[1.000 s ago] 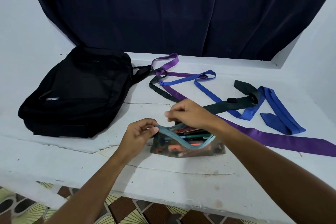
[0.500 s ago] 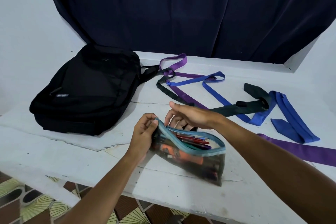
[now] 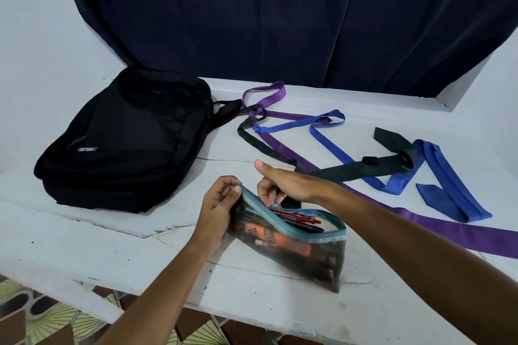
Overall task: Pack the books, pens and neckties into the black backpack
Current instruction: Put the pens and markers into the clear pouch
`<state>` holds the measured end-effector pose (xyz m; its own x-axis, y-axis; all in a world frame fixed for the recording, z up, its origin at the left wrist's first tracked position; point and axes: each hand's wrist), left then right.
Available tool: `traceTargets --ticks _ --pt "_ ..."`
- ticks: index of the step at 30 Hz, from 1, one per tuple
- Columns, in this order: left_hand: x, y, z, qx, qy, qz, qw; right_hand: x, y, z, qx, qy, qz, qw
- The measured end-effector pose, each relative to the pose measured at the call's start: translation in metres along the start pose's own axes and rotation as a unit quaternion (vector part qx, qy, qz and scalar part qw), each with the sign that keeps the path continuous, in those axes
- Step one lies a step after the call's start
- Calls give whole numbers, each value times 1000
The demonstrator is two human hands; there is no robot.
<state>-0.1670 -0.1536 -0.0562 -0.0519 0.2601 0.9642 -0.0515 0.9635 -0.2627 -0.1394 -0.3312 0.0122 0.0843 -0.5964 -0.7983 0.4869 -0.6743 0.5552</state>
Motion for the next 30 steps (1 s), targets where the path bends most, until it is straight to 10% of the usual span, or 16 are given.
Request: traceTargets --ticks 30 --pt "-3 -10 -7 8 -39 -26 999 19 -2 27 57 32 16 998"
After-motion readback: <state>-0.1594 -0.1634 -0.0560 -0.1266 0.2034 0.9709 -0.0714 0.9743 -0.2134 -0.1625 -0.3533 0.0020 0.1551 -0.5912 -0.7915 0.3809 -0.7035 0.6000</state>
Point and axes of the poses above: each hand's wrist, its own z-axis away from the middle knuckle, its own y-axis out of the back of the hand, x = y × z, and after that the axes turned 8 degrees about x, right-handed
